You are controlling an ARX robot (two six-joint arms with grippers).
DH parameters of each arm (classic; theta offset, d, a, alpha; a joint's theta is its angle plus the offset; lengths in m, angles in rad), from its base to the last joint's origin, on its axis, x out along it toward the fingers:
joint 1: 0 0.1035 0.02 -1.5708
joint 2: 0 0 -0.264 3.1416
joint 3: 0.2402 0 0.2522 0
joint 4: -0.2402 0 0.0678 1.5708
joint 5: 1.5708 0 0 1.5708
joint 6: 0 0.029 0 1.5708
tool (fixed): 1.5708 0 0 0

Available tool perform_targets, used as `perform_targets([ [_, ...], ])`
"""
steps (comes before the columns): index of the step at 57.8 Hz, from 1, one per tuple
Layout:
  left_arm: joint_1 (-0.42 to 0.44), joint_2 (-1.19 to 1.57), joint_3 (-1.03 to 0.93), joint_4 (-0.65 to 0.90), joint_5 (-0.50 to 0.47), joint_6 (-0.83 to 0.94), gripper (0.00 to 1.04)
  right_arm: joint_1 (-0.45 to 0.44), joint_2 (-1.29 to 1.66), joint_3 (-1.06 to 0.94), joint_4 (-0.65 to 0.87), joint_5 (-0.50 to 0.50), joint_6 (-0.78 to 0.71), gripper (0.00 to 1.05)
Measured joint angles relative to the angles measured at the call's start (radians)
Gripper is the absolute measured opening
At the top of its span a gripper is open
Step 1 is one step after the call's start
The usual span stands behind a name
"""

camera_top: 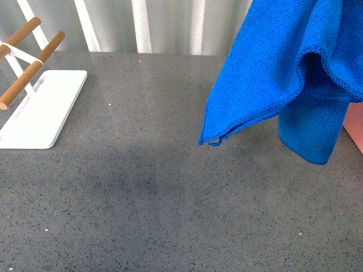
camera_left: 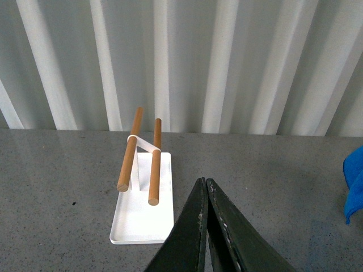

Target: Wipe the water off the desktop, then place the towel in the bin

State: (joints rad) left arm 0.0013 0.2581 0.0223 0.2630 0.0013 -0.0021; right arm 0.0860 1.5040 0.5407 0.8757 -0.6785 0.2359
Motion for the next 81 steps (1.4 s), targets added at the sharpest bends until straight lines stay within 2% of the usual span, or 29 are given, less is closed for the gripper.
perform_targets([
  [20,0.0,-0.09,0.0,-0.092,0.0,0.0,0.03,-0.002,0.0,0.0,0.0,0.0,0.0,0.03],
  [25,0.0,-0.232,0.0,-0.256,0.0,0.0,0.03,-0.001,0.0,0.0,0.003,0.0,0.0,0.03],
  [76,0.0,-0.254,0.0,-0.262,0.0,0.0,0.04,0.022,-0.002,0.0,-0.028,0.023,-0.024,0.03],
  [81,0.0,-0.254,0.0,-0.262,0.0,-0.001,0.16,0.02,0.001,0.001,-0.028,0.029,-0.026,0.03],
])
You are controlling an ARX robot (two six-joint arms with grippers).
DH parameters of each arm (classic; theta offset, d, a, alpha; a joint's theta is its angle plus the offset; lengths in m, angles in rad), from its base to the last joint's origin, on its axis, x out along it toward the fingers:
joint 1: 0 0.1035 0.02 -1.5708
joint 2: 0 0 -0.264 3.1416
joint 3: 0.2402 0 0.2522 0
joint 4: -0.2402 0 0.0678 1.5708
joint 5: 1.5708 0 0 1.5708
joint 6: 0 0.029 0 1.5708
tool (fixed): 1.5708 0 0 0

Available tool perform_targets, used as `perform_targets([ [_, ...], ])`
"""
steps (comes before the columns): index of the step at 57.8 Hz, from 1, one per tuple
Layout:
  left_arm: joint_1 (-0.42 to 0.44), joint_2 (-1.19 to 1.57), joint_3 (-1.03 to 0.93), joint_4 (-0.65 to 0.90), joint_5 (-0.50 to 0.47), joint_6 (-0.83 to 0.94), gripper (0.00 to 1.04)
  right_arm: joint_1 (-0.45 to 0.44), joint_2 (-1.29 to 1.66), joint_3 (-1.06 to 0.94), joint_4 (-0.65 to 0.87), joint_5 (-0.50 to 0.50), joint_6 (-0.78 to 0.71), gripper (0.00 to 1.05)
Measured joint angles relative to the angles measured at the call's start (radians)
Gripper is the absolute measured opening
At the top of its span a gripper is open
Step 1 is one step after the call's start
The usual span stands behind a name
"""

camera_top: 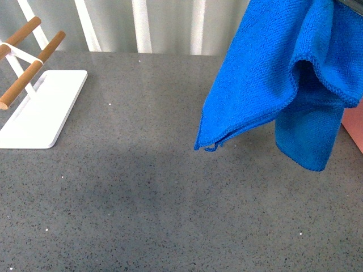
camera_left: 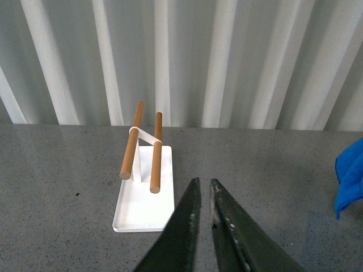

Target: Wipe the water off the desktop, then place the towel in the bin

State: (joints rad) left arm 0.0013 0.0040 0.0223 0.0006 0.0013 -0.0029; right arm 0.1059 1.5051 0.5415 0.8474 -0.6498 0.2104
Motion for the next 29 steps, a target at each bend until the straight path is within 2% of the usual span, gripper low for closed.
perform_targets([
  [25,0.0,0.0,0.0,0.0,0.0,0.0,0.94,0.066,0.297,0.21,-0.277,0.218,-0.087,0.03],
  [29,0.0,0.0,0.0,0.0,0.0,0.001,1.0,0.075,0.345,0.25,-0.305,0.248,-0.1,0.03],
])
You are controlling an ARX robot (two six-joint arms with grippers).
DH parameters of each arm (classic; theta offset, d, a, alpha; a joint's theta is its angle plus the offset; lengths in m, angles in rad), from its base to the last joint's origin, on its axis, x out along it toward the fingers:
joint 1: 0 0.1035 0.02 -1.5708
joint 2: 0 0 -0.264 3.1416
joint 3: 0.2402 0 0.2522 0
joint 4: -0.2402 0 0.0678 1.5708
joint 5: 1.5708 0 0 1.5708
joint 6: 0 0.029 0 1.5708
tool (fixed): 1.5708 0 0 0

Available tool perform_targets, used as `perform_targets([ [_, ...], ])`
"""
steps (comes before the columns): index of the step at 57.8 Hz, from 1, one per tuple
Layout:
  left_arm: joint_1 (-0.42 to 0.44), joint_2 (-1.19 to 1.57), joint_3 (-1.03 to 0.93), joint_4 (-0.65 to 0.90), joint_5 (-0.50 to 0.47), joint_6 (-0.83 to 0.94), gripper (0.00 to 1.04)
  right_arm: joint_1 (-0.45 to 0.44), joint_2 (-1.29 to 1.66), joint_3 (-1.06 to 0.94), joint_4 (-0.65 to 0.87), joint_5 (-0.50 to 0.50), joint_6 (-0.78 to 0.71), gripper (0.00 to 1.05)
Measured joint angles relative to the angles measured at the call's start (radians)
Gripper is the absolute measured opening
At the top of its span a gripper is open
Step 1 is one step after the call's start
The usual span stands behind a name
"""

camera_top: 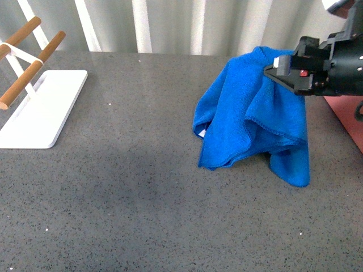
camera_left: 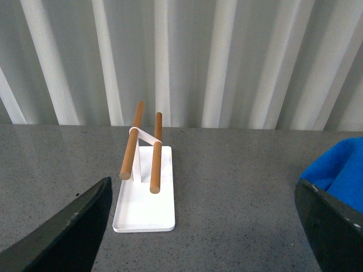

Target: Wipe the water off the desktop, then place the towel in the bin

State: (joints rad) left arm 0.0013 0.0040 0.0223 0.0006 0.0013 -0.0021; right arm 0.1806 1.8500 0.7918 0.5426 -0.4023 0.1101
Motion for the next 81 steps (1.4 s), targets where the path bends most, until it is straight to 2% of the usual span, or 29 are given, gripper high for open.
perform_targets([
  [3,0.0,0.0,0.0,0.0,0.0,0.0,0.97,0.008,0.039,0.035,-0.024,0.021,-0.012,0.03],
  [23,0.0,0.0,0.0,0.0,0.0,0.0,0.98,0.052,0.278,0.267,-0.169,0.111,-0.041,0.03],
  [38,0.0,0.0,0.0,0.0,0.0,0.0,0.98,0.067,0.373,0.273,-0.198,0.123,-0.042,0.03],
  [51,0.0,0.0,0.0,0.0,0.0,0.0,0.98,0.014,0.392,0.273,-0.203,0.127,-0.077,0.03],
  [64,0.0,0.0,0.0,0.0,0.0,0.0,0.98,-0.036,0.419,0.331,-0.23,0.195,-0.141,0.03],
  [73,0.0,0.0,0.0,0.0,0.0,0.0,0.98,-0.059,0.468,0.42,-0.238,0.237,-0.164,0.03],
  [81,0.0,0.0,0.0,0.0,0.0,0.0,0.98,-0.063,0.549,0.557,-0.243,0.205,-0.179,0.03],
])
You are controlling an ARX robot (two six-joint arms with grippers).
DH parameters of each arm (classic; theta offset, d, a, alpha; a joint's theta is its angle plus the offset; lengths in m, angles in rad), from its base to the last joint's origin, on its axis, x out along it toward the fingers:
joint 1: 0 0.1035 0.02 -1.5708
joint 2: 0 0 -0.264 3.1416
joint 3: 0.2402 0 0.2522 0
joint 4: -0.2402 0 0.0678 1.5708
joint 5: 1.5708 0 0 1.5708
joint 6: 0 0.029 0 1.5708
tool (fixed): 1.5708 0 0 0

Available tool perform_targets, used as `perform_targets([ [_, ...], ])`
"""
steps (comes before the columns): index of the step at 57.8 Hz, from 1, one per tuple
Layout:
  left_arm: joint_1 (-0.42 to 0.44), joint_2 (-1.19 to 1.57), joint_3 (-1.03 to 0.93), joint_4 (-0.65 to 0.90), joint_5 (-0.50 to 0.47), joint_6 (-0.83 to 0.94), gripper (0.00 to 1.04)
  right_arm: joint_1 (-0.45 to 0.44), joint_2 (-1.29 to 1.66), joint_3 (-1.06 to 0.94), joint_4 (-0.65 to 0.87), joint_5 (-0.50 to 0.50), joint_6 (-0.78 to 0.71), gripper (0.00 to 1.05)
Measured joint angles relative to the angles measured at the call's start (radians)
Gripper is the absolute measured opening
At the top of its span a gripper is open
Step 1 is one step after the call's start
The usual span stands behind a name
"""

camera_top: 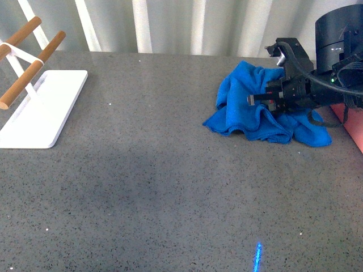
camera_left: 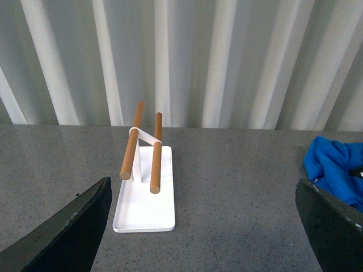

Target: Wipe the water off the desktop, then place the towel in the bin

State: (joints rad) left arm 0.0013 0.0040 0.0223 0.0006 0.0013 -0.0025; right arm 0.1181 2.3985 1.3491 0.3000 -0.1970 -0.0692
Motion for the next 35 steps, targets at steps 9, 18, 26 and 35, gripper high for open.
perform_targets([
  [9,0.0,0.0,0.0,0.0,0.0,0.0,0.98,0.016,0.068,0.121,-0.015,-0.053,-0.031,0.03],
  [18,0.0,0.0,0.0,0.0,0.0,0.0,0.98,0.048,0.132,0.235,-0.031,-0.084,-0.042,0.03],
  [26,0.0,0.0,0.0,0.0,0.0,0.0,0.98,0.091,0.18,0.313,-0.027,-0.147,-0.043,0.03],
  [35,0.0,0.0,0.0,0.0,0.0,0.0,0.98,0.162,0.204,0.335,-0.023,-0.245,-0.042,0.03],
])
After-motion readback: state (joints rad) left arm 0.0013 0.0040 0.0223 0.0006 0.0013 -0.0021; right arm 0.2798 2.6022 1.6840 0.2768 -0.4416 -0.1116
